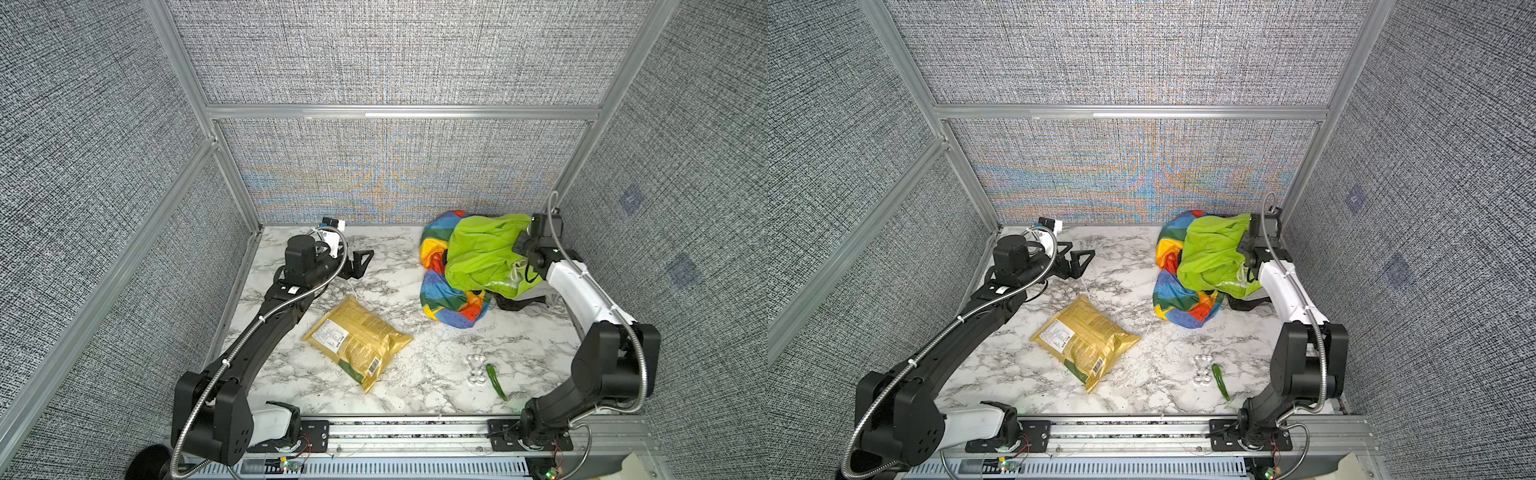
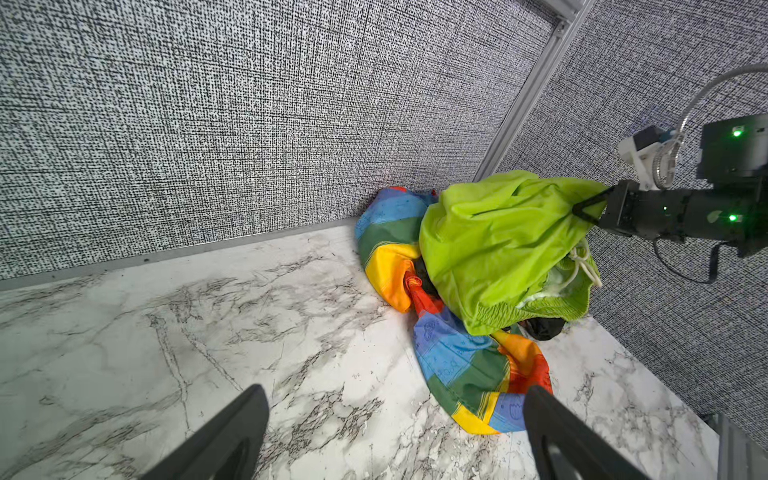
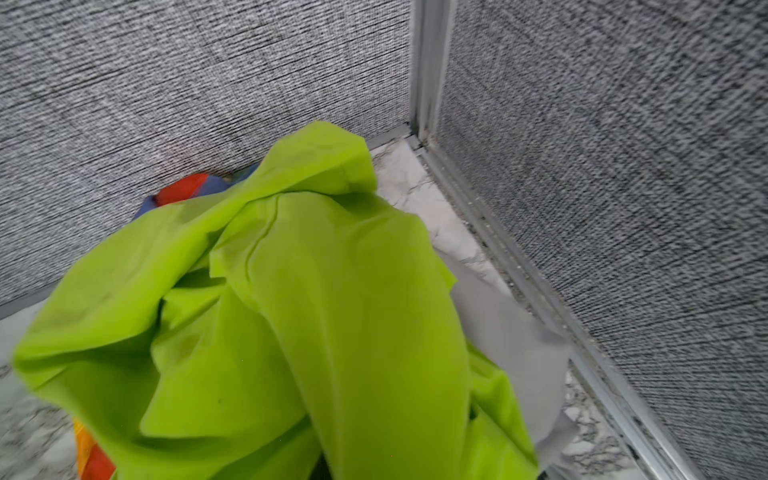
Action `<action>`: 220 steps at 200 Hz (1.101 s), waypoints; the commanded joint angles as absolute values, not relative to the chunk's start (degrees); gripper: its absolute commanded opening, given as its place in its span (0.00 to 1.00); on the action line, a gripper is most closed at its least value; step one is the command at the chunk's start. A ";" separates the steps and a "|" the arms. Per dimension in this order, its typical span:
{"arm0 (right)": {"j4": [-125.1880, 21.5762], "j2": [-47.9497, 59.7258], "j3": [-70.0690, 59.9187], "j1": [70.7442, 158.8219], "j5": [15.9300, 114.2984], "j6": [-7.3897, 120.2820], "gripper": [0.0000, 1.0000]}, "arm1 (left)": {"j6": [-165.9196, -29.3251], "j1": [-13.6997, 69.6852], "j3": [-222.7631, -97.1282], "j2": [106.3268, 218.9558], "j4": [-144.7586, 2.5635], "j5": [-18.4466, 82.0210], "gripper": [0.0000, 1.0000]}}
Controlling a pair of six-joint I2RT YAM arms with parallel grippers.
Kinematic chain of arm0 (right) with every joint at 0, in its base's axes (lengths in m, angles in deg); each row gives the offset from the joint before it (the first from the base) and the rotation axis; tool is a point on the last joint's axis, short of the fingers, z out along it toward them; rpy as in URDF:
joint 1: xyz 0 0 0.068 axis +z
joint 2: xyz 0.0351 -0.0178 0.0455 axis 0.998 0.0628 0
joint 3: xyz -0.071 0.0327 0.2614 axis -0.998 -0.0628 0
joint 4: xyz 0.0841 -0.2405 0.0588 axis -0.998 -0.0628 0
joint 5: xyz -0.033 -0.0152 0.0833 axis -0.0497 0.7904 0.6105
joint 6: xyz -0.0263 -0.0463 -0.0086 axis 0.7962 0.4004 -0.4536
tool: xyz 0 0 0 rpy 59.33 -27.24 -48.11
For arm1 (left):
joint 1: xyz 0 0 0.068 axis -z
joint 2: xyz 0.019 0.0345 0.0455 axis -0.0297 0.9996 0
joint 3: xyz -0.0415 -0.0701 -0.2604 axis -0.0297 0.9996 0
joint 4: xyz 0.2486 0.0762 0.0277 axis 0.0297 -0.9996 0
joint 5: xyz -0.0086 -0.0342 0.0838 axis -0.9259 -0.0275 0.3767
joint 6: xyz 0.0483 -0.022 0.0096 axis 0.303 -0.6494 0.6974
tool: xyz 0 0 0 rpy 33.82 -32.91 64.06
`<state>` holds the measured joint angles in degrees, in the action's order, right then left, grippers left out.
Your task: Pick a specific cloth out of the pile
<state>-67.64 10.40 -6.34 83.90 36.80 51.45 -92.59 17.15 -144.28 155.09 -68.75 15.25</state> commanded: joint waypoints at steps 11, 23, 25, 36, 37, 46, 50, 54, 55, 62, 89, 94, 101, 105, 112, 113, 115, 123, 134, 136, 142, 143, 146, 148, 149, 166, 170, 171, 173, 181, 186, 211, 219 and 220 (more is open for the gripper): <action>-69.97 14.41 -7.48 83.15 35.33 51.74 0.03 | -92.05 17.19 -144.81 155.09 -68.30 15.37 0.99; -68.78 16.08 -9.75 83.15 36.01 51.14 0.07 | -92.08 17.34 -144.94 155.39 -68.54 15.62 0.99; -68.58 16.44 -10.09 83.15 36.06 51.06 0.08 | -92.09 17.34 -144.91 155.45 -68.61 15.66 0.99; -68.04 18.06 -11.24 83.15 36.25 50.69 0.15 | -92.09 17.48 -145.19 155.86 -69.23 16.08 0.99; -68.04 18.22 -11.28 83.15 36.25 50.68 0.15 | -92.09 17.50 -145.22 155.93 -69.28 16.14 0.99; -68.32 19.32 -11.49 83.13 36.25 50.60 0.23 | -92.01 17.68 -145.58 156.53 -69.98 16.37 0.99; -68.47 19.56 -11.49 83.15 36.25 50.59 0.29 | -92.00 17.77 -145.83 156.77 -70.31 16.42 0.99; -68.64 19.55 -11.56 83.20 36.20 50.59 0.34 | -91.93 17.85 -146.07 157.01 -70.69 16.39 0.99; -68.65 19.53 -11.61 83.22 36.14 50.59 0.35 | -91.92 17.86 -146.14 157.07 -70.76 16.38 0.99; -68.35 18.83 -12.19 83.29 35.58 50.68 0.45 | -91.83 18.16 -146.51 157.53 -71.37 16.37 0.99; -66.29 13.25 -14.85 83.59 37.95 52.02 0.97 | -91.98 18.51 -147.06 158.40 -72.02 16.11 0.99; -65.69 12.59 -15.00 83.60 39.95 52.93 0.99 | -92.00 18.58 -147.14 158.49 -71.93 16.03 0.99; -65.46 12.27 -14.74 83.67 43.13 54.40 0.99 | -92.07 18.58 -147.18 158.65 -71.97 15.94 0.99; -65.76 12.53 -14.20 83.67 45.00 55.01 0.99 | -92.09 18.57 -147.23 158.65 -71.96 15.93 0.99; -66.93 13.55 -12.75 83.85 47.82 55.86 0.99 | -92.18 18.58 -147.23 158.85 -71.96 15.85 0.99; -67.26 13.76 -12.43 83.89 48.06 56.04 0.99 | -92.18 18.58 -147.25 158.87 -71.97 15.80 0.99; -67.78 14.19 -12.03 83.95 48.65 56.28 0.99 | -92.24 18.58 -147.27 158.85 -72.02 15.77 0.99; -70.06 16.31 -9.86 84.55 49.45 57.26 0.99 | -92.31 18.58 -147.35 158.97 -71.99 15.61 0.99; -71.97 19.32 -8.08 85.95 48.32 58.69 0.99 | -92.35 18.66 -147.41 159.06 -72.01 15.45 0.99; -72.05 19.82 -7.91 86.26 47.99 58.90 0.99 | -92.35 18.66 -147.39 158.96 -72.03 15.48 0.99; -72.60 21.39 -7.43 86.92 47.31 59.47 0.99 | -92.27 18.67 -147.45 158.97 -72.21 15.57 0.99; -72.65 21.59 -7.35 87.05 47.23 59.51 0.99 | -92.27 18.67 -147.45 158.93 -72.23 15.62 0.99; -72.84 22.49 -7.10 87.33 47.16 59.69 0.99 | -92.27 18.68 -147.45 158.89 -72.24 15.71 0.99; -72.97 23.09 -6.88 87.53 47.15 59.72 0.99 | -92.16 18.73 -147.45 158.85 -72.31 15.75 0.99; -73.14 23.46 -6.77 87.58 47.15 59.73 0.99 | -92.17 18.74 -147.45 158.87 -72.32 15.80 0.99; -75.92 28.83 -4.30 88.15 46.25 58.59 0.99 | -91.83 18.84 -147.38 158.51 -72.48 16.33 0.99; -76.29 29.86 -3.98 88.14 46.15 58.24 0.99 | -91.75 18.91 -147.32 158.47 -72.45 16.41 0.99; -76.29 30.05 -3.96 88.15 46.12 58.15 0.99 | -91.74 18.88 -147.34 158.46 -72.48 16.44 0.99; -76.34 30.54 -3.87 88.16 46.10 57.93 0.99 | -91.67 18.92 -147.35 158.44 -72.48 16.46 0.99; -76.60 32.00 -3.60 88.07 45.97 57.01 0.99 | -91.65 18.93 -147.36 158.31 -72.52 16.55 0.99; -76.64 32.69 -3.50 87.99 46.46 56.64 0.96 | -91.57 19.00 -147.36 158.33 -72.54 16.57 0.99; -75.12 34.81 -2.51 87.61 58.92 56.68 0.61 | -91.65 19.02 -147.44 158.53 -72.59 16.44 0.99; -75.39 35.12 -1.75 87.99 62.17 57.37 0.58 | -91.65 19.02 -147.53 158.62 -72.63 16.45 0.99; -75.45 35.14 -1.61 88.08 62.53 57.49 0.58 | -91.65 19.02 -147.53 158.63 -72.70 16.46 0.99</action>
<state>-71.09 33.20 -2.58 87.42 48.67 57.46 -92.52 18.98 -146.90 158.65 -72.47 16.34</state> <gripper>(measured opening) 0.596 0.987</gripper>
